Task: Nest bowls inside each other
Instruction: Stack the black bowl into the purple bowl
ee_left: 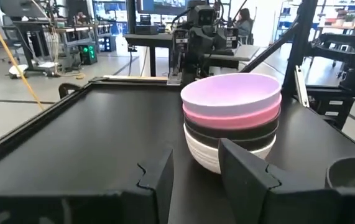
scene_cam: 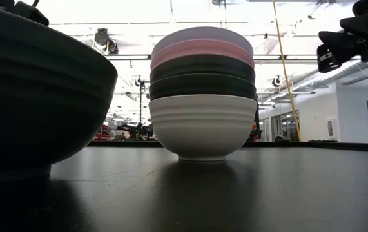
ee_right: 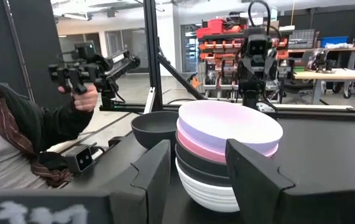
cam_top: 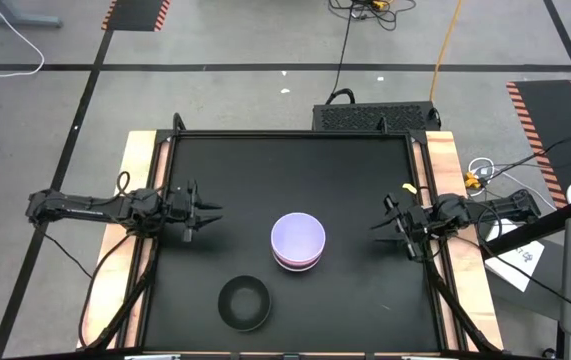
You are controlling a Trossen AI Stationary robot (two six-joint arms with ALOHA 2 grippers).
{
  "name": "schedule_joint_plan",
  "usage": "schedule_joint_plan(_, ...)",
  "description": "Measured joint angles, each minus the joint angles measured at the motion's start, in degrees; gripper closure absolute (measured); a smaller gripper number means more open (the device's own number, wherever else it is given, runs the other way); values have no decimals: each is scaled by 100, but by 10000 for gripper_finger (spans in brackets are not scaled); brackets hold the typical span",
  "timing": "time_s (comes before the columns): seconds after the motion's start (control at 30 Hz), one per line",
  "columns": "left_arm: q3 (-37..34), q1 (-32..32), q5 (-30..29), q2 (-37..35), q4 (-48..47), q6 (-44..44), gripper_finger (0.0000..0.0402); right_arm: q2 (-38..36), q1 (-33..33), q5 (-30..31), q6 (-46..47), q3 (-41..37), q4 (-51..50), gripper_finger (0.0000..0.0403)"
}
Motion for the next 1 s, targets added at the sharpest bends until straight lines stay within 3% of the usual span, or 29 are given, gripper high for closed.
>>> schedule_joint_plan(0.23, -281, -3, 57, -247, -153, -167, 275, 1, 0, 184, 5, 0, 2, 257)
schedule_joint_plan(0.4, -280, -9, 450, -245, -316, 63, 275, 0, 0, 186, -2, 0, 2, 257)
schedule_joint_plan(0.63, -273, 9, -453, -245, -617, 449, 275, 0, 0, 185, -14, -2, 2, 257)
schedule_joint_plan(0.83, -261, 4, -473, -244, -370, 742, 275, 0, 0, 184, -14, -2, 2, 257)
schedule_joint_plan(1.0, 19, 4, -126, -245, -279, 436, 275, 0, 0, 184, -24, -2, -50, 257)
